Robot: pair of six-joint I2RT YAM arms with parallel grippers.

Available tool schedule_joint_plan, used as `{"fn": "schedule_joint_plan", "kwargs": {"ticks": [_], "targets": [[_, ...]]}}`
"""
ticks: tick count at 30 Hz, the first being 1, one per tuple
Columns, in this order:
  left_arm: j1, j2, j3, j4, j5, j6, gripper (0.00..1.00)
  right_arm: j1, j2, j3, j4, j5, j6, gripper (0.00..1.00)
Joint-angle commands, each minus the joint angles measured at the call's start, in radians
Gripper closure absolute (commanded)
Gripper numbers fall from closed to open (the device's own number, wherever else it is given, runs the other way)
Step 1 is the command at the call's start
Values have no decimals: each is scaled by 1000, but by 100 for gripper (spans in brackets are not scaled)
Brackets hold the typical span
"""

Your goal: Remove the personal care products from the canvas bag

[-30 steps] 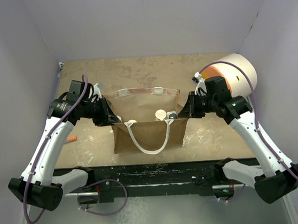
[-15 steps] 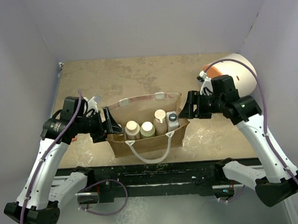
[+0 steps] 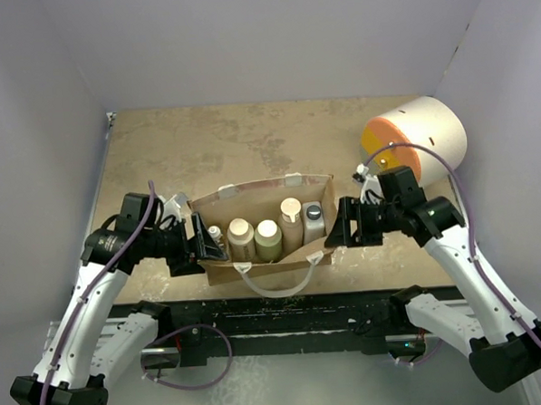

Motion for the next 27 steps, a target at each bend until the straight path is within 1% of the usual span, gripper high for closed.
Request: {"fn": "schedule_joint_plan", "kwargs": {"ticks": [1, 3, 8, 10, 14, 17, 19, 20, 22, 26, 27], "targets": [[3, -60, -93, -4, 32, -38, 15, 0, -54, -132, 7, 12, 19, 25], [2, -92, -148, 22, 31, -69, 16, 0, -54, -188, 23, 57, 28, 25], [2, -164, -312, 88, 29, -157, 21, 0, -31, -302, 143, 129, 113, 26], [3, -182, -351, 113, 27, -170, 22, 0, -16, -317, 173, 145, 136, 26], [2, -178, -393, 119, 12, -152, 24, 0, -16, -309, 149, 224, 136, 26], [2, -166, -401, 119, -1, -130, 25, 0, -30, -256, 102, 306, 114, 26], [2, -160, -400, 121, -2, -121, 25, 0, -45, -197, 72, 318, 93, 24], [2, -159, -397, 119, -4, -120, 25, -3, -56, -173, 59, 304, 127, 19], [3, -162, -385, 111, -9, -119, 25, -3, -67, -111, 38, 336, 169, 1], [2, -188, -363, 97, -16, -135, 25, -3, -52, 49, -28, 312, 45, 0], [2, -191, -356, 96, -16, -136, 25, -3, -51, 121, -38, 319, 1, 0]]}}
